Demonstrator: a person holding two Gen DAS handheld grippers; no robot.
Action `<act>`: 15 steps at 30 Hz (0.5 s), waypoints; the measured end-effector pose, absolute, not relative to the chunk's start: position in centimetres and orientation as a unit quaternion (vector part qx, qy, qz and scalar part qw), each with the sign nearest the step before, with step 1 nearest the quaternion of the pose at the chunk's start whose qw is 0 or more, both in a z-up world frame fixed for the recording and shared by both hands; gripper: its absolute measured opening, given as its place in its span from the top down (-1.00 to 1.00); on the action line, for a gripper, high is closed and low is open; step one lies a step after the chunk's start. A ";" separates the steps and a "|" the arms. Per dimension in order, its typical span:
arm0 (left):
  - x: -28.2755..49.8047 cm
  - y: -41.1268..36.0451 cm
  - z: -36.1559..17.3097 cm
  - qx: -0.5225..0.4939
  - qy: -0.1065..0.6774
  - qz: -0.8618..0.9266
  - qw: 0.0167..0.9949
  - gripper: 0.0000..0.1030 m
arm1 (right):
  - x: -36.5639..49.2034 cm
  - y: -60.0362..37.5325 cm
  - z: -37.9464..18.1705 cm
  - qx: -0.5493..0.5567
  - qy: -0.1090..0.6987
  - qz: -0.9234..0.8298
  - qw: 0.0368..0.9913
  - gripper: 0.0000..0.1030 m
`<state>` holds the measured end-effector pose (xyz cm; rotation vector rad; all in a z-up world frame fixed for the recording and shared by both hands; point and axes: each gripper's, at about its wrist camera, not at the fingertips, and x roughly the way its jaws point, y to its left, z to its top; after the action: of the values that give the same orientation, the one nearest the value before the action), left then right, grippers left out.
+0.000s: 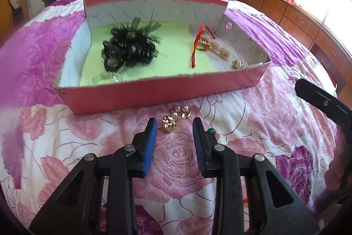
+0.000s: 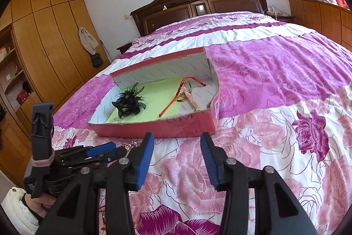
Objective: Organize jewelry
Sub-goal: 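Withdraw both tools from the box toward the gold and green earrings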
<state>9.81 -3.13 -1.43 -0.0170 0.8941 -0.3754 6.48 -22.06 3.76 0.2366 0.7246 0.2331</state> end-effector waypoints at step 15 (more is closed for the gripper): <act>10.8 -2.9 -2.7 -0.016 0.437 -0.169 0.883 0.84 | 6.5 -22.4 2.5 0.132 0.365 0.118 0.914 0.08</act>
<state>10.79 -2.92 -2.69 -0.0340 0.9100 -0.3510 6.49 -22.39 2.51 0.2717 0.7511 0.2438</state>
